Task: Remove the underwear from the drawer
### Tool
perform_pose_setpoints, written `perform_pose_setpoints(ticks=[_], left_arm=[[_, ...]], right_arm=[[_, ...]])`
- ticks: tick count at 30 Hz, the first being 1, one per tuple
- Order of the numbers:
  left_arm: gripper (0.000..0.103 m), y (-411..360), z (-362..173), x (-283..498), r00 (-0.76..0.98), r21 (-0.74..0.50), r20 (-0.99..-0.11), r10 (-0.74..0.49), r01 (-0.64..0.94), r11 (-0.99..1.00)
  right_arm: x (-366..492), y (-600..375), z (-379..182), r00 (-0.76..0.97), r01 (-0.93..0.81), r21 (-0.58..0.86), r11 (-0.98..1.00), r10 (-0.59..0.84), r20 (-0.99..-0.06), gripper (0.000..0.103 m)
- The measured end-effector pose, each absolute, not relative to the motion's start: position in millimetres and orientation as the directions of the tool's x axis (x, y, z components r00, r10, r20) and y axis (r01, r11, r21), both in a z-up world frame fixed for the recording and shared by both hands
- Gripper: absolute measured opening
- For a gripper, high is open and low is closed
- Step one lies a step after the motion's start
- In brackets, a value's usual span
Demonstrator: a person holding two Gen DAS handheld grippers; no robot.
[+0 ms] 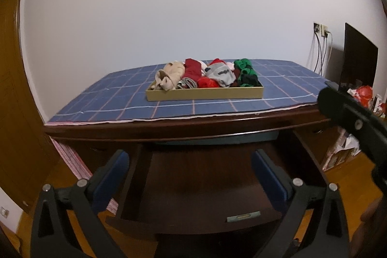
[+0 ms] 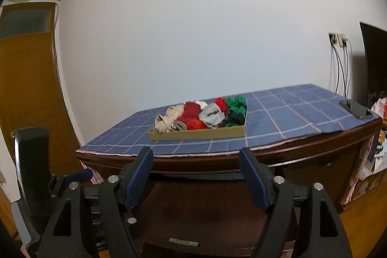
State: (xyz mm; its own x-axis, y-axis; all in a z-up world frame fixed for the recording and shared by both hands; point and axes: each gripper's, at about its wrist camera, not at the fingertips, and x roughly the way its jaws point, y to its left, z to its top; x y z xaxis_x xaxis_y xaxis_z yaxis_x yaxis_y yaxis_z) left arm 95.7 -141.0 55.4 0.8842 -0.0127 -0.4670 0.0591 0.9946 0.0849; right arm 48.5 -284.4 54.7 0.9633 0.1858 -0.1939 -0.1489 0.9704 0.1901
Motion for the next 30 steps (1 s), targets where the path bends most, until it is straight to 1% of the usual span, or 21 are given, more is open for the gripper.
perform_pose_setpoints(ticks=[3,7,14,20,30], left_arm=[[0.103,-142.8,58.4,92.3,0.895,0.104,-0.446,0.005,0.047,0.994],[0.103,-140.1,62.5,88.4,0.906,0.098,-0.424,0.017,0.028,0.995],[0.103,-140.9,62.3,82.7,0.913,0.103,-0.407,0.026,0.018,0.994],[0.103,-143.1,63.3,80.8,0.917,0.114,-0.398,0.029,0.018,0.993],[0.103,-136.7,63.4,81.4,0.918,0.09,-0.396,0.026,0.011,0.996]], right_arm=[[40.8,-284.2,57.8,0.97,-0.153,0.187,0.97,0.183,-0.158,0.077],[33.7,-287.9,58.0,0.978,-0.137,0.198,0.971,0.164,-0.127,0.082],[35.5,-288.1,56.1,0.974,-0.139,0.204,0.969,0.17,-0.147,0.082],[33.5,-287.0,56.0,0.975,-0.141,0.195,0.97,0.171,-0.144,0.083],[32.8,-286.9,56.1,0.974,-0.143,0.2,0.969,0.174,-0.147,0.083]])
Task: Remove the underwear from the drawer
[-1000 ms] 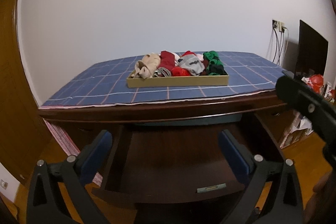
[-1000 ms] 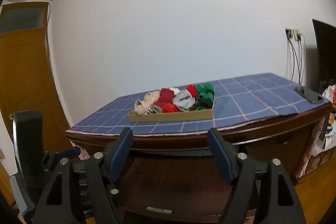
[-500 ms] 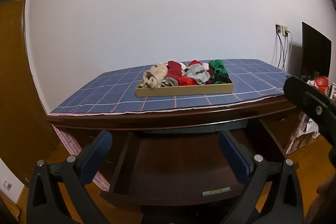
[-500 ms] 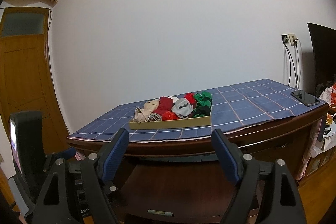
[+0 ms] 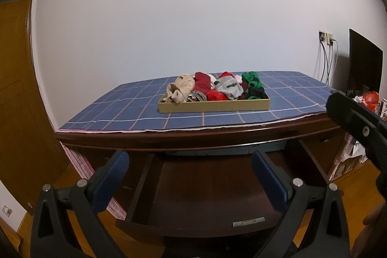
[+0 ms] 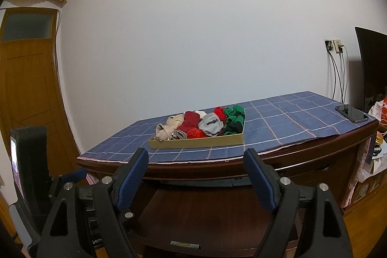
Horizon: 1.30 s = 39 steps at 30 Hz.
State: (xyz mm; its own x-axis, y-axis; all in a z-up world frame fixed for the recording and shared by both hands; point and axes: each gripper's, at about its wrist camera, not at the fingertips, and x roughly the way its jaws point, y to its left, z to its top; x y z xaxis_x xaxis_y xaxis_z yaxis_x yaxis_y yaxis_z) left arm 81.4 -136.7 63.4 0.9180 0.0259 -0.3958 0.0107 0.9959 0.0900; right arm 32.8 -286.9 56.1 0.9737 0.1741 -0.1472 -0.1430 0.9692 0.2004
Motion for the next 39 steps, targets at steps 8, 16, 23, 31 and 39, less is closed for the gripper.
perform_pose_setpoints(ticks=[8,16,23,31,39], left_arm=[[0.103,-134.2,62.8,82.7,0.916,0.076,-0.401,0.03,0.001,0.997],[0.103,-134.8,63.1,82.0,0.915,0.079,-0.401,0.031,0.001,0.997],[0.103,-134.7,63.3,82.6,0.915,0.082,-0.402,0.032,0.001,0.997],[0.103,-134.4,63.4,82.3,0.915,0.083,-0.401,0.031,0.002,0.997],[0.103,-134.2,63.3,82.4,0.915,0.083,-0.402,0.031,0.003,0.997]], right_arm=[[33.4,-284.9,56.3,0.972,-0.146,0.197,0.97,0.177,-0.153,0.083],[33.9,-284.2,56.1,0.972,-0.141,0.199,0.97,0.174,-0.157,0.083],[34.3,-285.0,56.0,0.972,-0.141,0.2,0.97,0.174,-0.157,0.083],[34.1,-285.2,55.4,0.972,-0.141,0.201,0.969,0.174,-0.157,0.083],[34.1,-284.9,55.2,0.972,-0.142,0.201,0.969,0.174,-0.156,0.083]])
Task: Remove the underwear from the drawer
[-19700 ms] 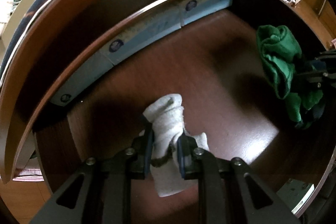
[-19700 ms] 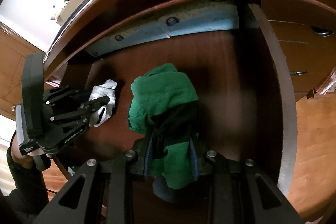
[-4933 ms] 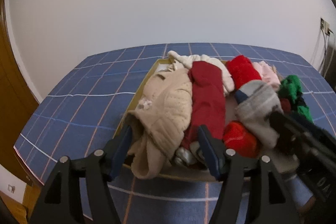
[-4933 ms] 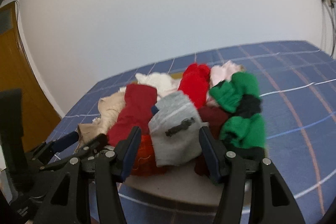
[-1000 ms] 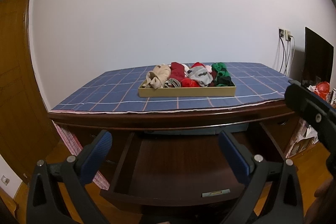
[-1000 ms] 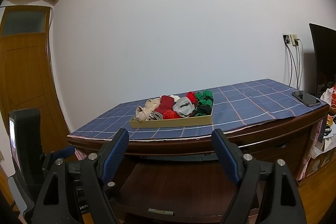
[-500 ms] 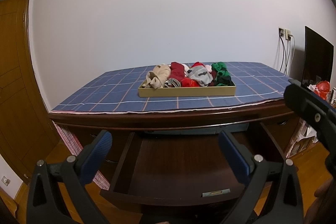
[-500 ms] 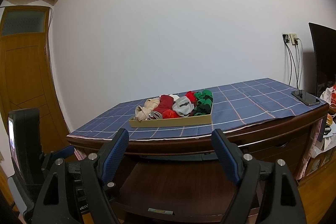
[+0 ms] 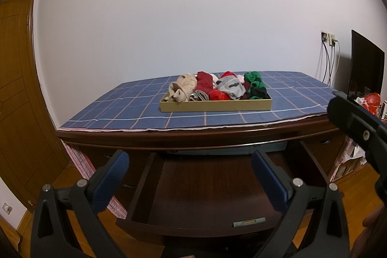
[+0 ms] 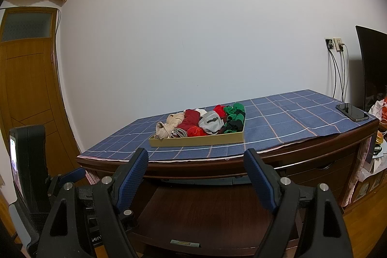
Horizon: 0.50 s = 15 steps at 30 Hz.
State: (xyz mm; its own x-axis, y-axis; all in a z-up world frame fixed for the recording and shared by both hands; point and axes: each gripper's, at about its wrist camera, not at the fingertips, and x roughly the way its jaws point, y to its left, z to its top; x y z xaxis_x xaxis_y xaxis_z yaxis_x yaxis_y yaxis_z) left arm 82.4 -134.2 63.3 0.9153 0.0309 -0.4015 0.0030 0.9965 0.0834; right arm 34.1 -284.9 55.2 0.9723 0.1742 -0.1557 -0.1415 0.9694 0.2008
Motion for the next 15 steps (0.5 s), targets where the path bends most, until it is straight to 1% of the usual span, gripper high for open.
perform_pose_setpoints(ticks=[15], left_arm=[[0.103,-137.0,63.0,83.3,0.916,0.1,-0.401,0.034,0.007,0.995]], right_arm=[[33.2,-286.3,55.5,0.974,-0.136,0.204,0.969,0.168,-0.153,0.083]])
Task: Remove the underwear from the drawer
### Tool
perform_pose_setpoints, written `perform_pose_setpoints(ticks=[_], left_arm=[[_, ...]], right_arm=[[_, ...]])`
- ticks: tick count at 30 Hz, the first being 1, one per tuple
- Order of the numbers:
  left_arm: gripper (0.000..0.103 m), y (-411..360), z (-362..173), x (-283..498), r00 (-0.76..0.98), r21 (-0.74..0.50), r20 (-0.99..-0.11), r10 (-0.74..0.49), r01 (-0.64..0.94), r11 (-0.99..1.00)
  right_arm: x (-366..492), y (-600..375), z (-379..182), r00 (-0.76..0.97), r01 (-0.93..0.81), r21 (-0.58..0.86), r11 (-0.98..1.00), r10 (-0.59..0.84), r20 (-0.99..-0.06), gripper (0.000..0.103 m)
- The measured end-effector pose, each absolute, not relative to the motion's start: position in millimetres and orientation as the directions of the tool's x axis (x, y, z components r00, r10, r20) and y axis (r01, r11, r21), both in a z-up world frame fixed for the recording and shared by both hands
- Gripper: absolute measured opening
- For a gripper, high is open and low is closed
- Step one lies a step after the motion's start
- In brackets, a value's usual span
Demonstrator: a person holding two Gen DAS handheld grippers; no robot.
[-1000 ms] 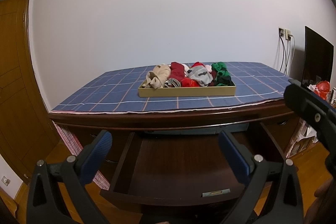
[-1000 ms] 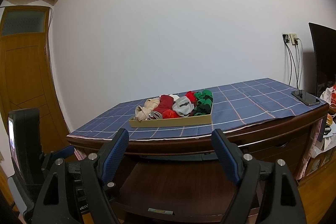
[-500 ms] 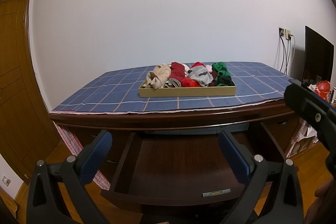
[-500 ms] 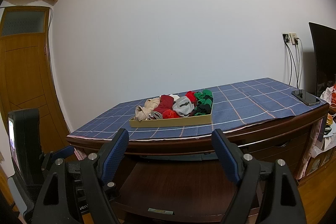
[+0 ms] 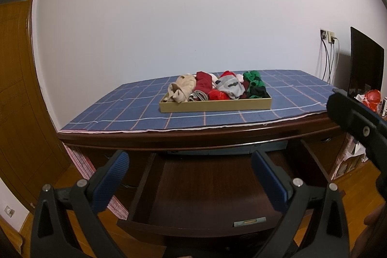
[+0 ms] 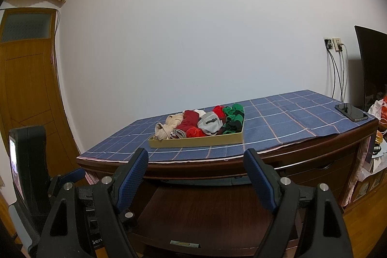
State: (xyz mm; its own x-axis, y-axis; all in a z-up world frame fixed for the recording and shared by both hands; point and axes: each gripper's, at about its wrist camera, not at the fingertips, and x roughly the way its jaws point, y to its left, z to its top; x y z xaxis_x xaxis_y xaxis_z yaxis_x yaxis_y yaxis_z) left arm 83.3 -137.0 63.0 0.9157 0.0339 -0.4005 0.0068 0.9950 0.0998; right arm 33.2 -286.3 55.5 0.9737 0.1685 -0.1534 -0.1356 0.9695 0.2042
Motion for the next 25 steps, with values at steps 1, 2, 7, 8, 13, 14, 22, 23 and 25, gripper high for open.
perform_pose_setpoints(ticks=[1,2,7,8,13,14,22,23,25], left_arm=[[0.103,-136.8,63.0,83.5,0.915,0.099,-0.401,0.032,0.009,0.995],[0.103,-136.9,62.9,83.7,0.915,0.1,-0.402,0.032,0.009,0.995],[0.103,-138.3,62.2,84.7,0.914,0.106,-0.405,0.035,0.009,0.994],[0.103,-138.5,61.9,84.8,0.913,0.105,-0.406,0.034,0.01,0.994],[0.103,-140.0,59.9,86.7,0.906,0.107,-0.421,0.033,0.014,0.994],[0.103,-140.1,59.3,87.2,0.905,0.106,-0.425,0.029,0.018,0.994],[0.103,-139.0,53.8,91.2,0.89,0.069,-0.456,-0.016,0.054,0.996],[0.103,-138.7,53.3,91.9,0.888,0.067,-0.459,-0.017,0.054,0.996],[0.103,-138.6,52.2,94.3,0.885,0.065,-0.465,-0.021,0.058,0.996]], right_arm=[[33.3,-286.6,55.5,0.974,-0.135,0.205,0.969,0.169,-0.154,0.083],[33.3,-286.9,55.3,0.974,-0.134,0.207,0.969,0.168,-0.155,0.083],[32.4,-286.4,55.5,0.974,-0.134,0.205,0.97,0.167,-0.156,0.083],[32.3,-286.2,55.5,0.974,-0.133,0.205,0.97,0.167,-0.156,0.083],[33.3,-286.3,54.8,0.974,-0.13,0.207,0.97,0.164,-0.158,0.083],[33.5,-286.5,54.3,0.974,-0.129,0.208,0.97,0.164,-0.159,0.083],[37.1,-288.8,50.0,0.971,-0.125,0.216,0.968,0.164,-0.174,0.083],[38.0,-289.0,49.3,0.97,-0.124,0.218,0.968,0.165,-0.179,0.083],[40.1,-290.5,48.1,0.969,-0.119,0.223,0.967,0.162,-0.186,0.083]])
